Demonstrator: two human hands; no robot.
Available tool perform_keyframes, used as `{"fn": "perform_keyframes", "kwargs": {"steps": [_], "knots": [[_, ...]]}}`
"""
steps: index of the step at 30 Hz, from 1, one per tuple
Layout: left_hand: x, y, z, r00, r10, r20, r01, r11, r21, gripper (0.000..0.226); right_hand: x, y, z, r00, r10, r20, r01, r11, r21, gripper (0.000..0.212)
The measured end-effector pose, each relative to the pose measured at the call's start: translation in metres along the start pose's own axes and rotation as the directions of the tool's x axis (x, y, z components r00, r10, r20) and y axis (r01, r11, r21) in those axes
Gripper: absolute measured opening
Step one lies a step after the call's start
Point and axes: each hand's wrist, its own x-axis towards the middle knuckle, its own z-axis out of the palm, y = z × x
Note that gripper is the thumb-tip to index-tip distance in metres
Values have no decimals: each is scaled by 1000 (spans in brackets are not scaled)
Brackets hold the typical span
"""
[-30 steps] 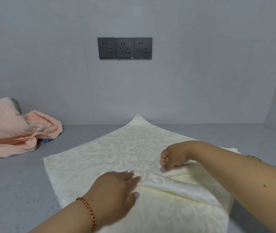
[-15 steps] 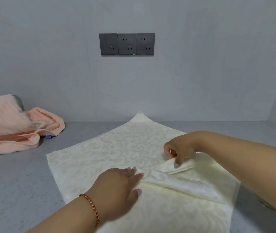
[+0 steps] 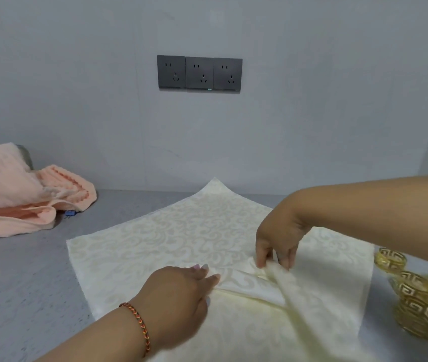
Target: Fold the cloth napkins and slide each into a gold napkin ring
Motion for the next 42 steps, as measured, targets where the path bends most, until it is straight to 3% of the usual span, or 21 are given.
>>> {"fn": "perform_keyframes", "kwargs": {"steps": [3, 7, 9, 12, 14, 18, 23, 29, 36, 42], "knots": [[4, 1, -7, 988, -13, 155, 13, 1000, 0, 57, -4, 4, -6, 996, -88, 13, 88, 996, 2, 43], [18, -6, -25, 950, -20, 312, 7, 999, 42, 56, 4, 10, 1, 961, -179, -213, 150, 978, -143, 21], [27, -13, -32, 935, 22, 354, -40, 998, 44, 51, 12, 14, 9, 919, -234, -316, 179, 965, -193, 20], [41, -19, -44, 896, 27, 444, -9, 999, -42, 55, 25, 19, 23, 868, -292, -401, 287, 955, -73, 10], [48, -19, -50, 871, -6, 492, 64, 993, -101, 49, 36, 20, 27, 845, -314, -432, 324, 945, -54, 19], [58, -20, -56, 856, -144, 497, 297, 923, -245, 27, 52, 17, 28, 839, -294, -458, 328, 945, -4, 34], [70, -17, -49, 906, -187, 380, 266, 950, -167, 53, 60, 13, 29, 854, -260, -451, 303, 953, 25, 25], [79, -16, -31, 936, -224, 272, 270, 952, -144, 29, 68, 15, 39, 840, -211, -500, 311, 942, 125, 29], [92, -21, -30, 833, -202, 515, 354, 910, -216, 42, 66, 17, 45, 823, -150, -549, 285, 943, 171, 31], [97, -18, -31, 810, -147, 568, 313, 927, -206, 24, 62, 19, 51, 807, -158, -569, 365, 891, 271, 22]]}}
